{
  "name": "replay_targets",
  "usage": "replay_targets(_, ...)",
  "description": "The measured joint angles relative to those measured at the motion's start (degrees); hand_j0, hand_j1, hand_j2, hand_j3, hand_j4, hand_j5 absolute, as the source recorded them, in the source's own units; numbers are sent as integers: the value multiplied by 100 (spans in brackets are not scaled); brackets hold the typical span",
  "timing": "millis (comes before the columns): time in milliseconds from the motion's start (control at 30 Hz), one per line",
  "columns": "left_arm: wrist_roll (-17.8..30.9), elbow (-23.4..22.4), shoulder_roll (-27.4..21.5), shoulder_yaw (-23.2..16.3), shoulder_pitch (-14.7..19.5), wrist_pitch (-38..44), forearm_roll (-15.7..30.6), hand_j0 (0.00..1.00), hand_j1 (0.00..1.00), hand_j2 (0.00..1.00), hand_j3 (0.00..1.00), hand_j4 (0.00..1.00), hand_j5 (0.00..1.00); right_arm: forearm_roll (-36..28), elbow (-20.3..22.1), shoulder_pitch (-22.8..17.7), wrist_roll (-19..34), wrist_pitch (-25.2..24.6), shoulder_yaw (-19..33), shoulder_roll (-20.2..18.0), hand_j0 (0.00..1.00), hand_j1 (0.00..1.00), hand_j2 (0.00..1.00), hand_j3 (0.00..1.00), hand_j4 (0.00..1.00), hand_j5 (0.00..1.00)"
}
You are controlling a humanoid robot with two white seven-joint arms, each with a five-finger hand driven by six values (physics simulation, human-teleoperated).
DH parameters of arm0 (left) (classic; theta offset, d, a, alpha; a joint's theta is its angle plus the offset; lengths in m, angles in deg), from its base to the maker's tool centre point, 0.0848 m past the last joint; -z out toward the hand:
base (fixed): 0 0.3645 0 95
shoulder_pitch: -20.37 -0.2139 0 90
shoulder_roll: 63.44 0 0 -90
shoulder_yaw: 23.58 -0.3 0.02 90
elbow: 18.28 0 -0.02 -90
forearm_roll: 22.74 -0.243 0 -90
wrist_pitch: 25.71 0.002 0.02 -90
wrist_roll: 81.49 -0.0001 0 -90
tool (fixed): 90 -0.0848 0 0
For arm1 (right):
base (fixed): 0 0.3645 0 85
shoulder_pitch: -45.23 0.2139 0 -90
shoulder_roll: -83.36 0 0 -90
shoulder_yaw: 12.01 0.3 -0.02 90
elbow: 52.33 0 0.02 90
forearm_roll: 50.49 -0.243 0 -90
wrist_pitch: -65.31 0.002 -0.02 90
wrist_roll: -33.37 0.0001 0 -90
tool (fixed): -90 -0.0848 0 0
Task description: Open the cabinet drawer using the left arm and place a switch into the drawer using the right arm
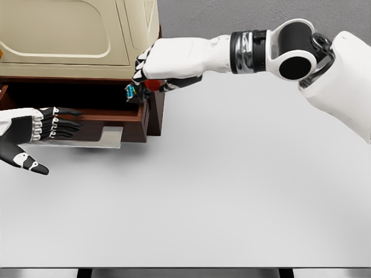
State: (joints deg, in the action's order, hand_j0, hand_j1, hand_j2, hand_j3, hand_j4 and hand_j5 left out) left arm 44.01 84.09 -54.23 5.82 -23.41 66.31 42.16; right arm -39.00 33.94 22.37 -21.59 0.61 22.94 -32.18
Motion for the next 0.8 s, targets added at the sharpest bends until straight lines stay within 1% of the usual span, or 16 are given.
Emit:
replay_targets(267,7,-7,-8,2,1,2,-33,100,100,100,100,100,100,11,-335,114,-1,-18,-83,358,49,49,49,49,49,49)
replay_targets(300,7,-7,-8,3,0,2,-34,100,100,100,100,100,100,14,-378,114,-1,-19,-88,403,55,55,55,55,55,55)
replay_targets(333,6,-7,-9,3,0,2,-34,100,100,100,100,100,100,18,-416,114,-1,-23,-91,444,69,69,69,69,69,69)
replay_targets(367,6,-7,-9,2,0,2,-33,100,100,100,100,100,100,23,-452,114,-1,-35,-94,477,81,81,81,81,81,81)
replay_targets(400,6,-7,-9,3,-1,2,-33,100,100,100,100,100,100,28,-479,114,-1,-69,-99,506,99,99,99,99,99,99)
replay_targets(533,4,-8,-13,2,-2,1,-43,100,100,100,100,100,100,38,-525,114,-1,-193,-113,583,100,100,100,100,100,100)
replay_targets(667,6,-11,-17,3,-8,0,-56,100,100,100,100,100,100,35,-528,105,-1,-145,-112,593,100,100,100,100,100,100)
replay_targets(733,-8,-10,-15,-11,4,-10,-81,100,100,100,100,100,100,20,-469,62,-1,77,-91,507,100,100,100,100,100,100)
replay_targets(800,-12,-10,-11,-18,15,-16,-103,100,100,100,100,100,100,-43,-293,-9,-1,479,-40,162,100,100,100,100,100,100)
